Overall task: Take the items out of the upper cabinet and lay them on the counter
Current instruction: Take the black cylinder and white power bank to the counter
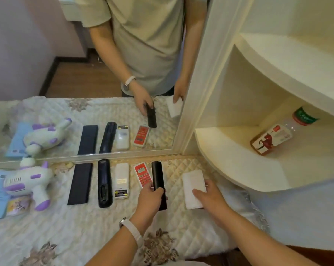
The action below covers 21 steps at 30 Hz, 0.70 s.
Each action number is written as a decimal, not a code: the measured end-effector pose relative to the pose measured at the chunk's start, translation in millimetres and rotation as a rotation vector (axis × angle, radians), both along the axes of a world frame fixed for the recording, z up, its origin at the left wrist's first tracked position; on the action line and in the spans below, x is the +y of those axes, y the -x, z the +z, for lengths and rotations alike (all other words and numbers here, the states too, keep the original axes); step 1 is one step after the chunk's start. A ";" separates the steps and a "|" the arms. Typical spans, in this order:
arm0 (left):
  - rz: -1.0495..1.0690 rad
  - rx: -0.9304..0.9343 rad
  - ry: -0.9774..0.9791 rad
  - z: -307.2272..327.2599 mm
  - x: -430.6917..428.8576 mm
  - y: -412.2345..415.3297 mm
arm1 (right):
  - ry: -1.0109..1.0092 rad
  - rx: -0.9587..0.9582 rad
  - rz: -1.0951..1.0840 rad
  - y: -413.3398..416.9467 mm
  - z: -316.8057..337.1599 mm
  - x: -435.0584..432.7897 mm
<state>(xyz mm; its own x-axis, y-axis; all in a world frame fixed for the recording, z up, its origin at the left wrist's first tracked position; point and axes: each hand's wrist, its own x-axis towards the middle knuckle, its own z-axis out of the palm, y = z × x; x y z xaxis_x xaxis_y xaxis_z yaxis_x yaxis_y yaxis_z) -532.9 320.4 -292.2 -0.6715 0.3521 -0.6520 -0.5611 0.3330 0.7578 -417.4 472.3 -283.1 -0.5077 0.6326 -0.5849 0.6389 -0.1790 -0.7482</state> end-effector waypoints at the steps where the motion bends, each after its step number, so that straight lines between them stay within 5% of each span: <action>1: -0.011 -0.011 0.002 -4.8 4.6 7.7 | 0.009 -0.009 0.000 9.0 -3.9 2.8; 13: -0.322 0.083 0.208 -55.1 41.8 54.4 | -0.024 -0.129 0.050 73.6 -57.9 20.1; 21: -0.286 0.153 0.205 -61.0 46.5 41.7 | -0.093 -0.173 0.164 73.3 -73.6 28.4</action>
<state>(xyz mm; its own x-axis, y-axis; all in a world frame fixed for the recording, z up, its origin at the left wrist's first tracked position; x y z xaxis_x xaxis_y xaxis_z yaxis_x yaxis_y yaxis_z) -574.6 366.8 -353.2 -0.6598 0.4122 -0.6283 -0.3091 0.6132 0.7269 -490.7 500.7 -356.8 -0.5056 0.6054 -0.6147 0.7734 0.0024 -0.6339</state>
